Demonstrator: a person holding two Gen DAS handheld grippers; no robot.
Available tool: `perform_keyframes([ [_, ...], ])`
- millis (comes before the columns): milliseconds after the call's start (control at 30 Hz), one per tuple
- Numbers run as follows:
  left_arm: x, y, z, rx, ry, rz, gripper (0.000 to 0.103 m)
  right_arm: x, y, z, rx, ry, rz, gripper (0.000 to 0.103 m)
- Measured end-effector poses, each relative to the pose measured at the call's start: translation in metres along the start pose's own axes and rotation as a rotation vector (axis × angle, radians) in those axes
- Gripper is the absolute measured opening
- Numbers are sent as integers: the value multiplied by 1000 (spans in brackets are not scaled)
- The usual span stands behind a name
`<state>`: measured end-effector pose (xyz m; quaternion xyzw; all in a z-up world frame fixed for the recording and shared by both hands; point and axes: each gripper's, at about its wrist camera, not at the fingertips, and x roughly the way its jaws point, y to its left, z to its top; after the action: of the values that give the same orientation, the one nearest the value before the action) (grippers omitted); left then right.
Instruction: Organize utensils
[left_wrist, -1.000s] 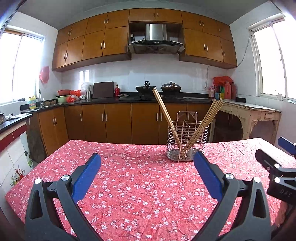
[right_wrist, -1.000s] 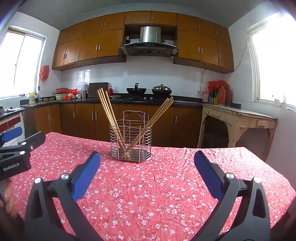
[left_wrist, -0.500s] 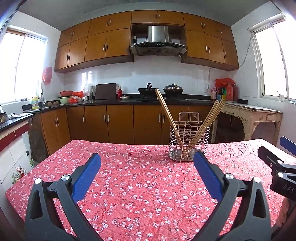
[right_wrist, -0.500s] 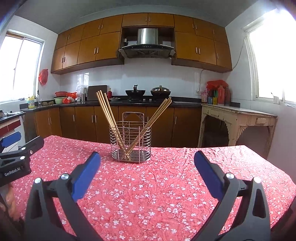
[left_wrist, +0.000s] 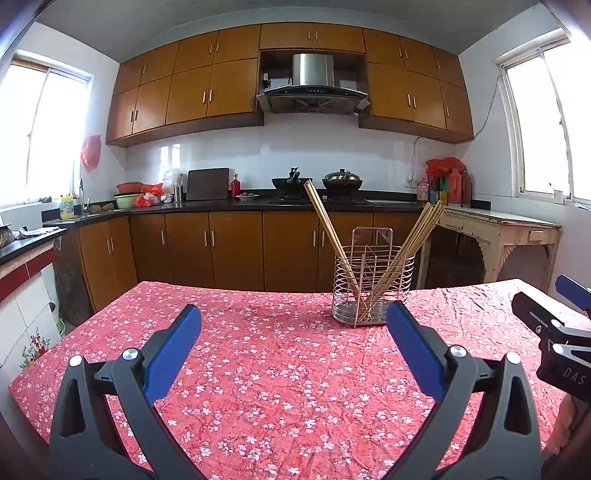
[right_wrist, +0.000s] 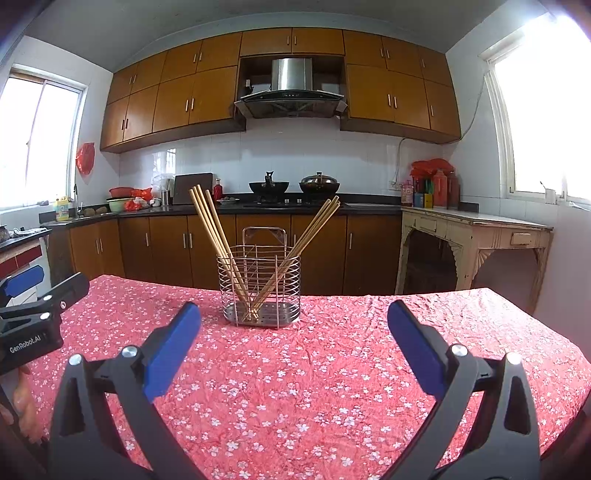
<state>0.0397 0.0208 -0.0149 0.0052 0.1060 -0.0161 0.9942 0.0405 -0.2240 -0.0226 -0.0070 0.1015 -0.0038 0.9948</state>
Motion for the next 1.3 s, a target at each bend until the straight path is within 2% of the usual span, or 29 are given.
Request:
perform_keyframes([
  [1300, 3, -4, 0, -5, 18, -9, 101, 3, -7, -1, 24, 13, 10, 99],
])
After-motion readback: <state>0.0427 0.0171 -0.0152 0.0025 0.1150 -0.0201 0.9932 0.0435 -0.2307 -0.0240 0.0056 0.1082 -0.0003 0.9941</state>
